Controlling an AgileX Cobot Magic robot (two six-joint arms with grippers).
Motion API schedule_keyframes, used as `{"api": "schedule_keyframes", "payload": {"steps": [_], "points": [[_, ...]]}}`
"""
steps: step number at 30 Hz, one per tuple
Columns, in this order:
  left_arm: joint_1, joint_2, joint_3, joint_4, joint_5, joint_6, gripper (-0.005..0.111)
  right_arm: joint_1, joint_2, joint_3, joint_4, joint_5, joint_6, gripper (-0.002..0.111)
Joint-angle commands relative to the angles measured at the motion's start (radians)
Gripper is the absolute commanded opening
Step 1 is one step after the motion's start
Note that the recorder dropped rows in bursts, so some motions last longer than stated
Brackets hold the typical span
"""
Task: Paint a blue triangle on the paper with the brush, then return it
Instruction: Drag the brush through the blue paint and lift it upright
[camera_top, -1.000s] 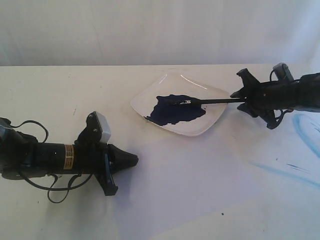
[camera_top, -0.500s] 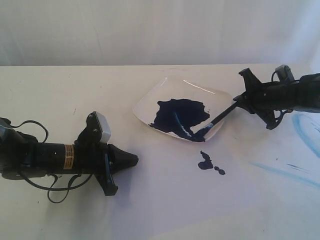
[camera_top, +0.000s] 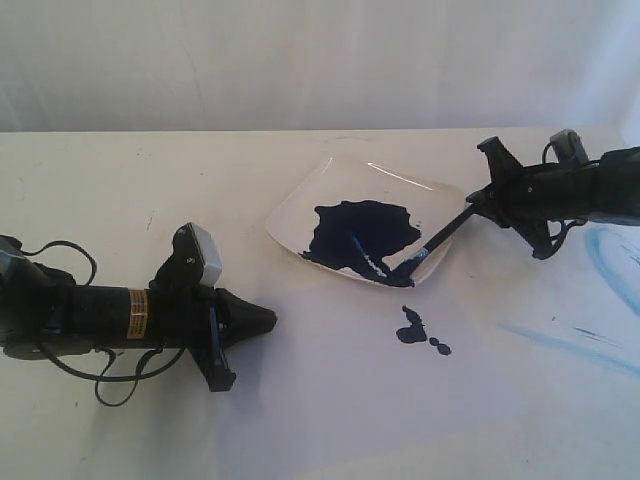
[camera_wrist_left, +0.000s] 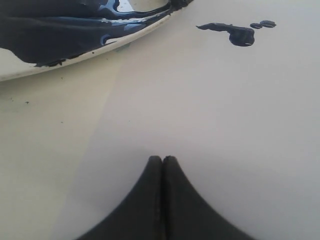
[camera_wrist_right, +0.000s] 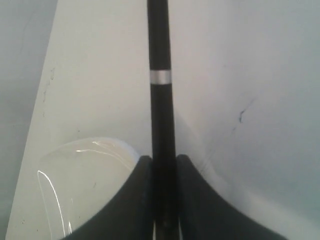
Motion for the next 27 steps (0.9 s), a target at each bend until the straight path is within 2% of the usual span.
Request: {"api": "schedule_keyframes", "payload": {"steps": [1, 11, 27], "points": [[0.0, -0.004, 0.005, 0.017, 0.021, -0.002, 0.0, 0.0, 0.0, -0.011, -0.015, 0.031, -0.013, 0.0], [0.0, -0.004, 0.005, 0.017, 0.021, -0.002, 0.0, 0.012, 0.0, -0.081, -0.015, 0.045, -0.012, 0.0], [0.0, -0.004, 0.005, 0.017, 0.021, -0.002, 0.0, 0.012, 0.0, -0.084, -0.015, 0.053, -0.009, 0.0]]}}
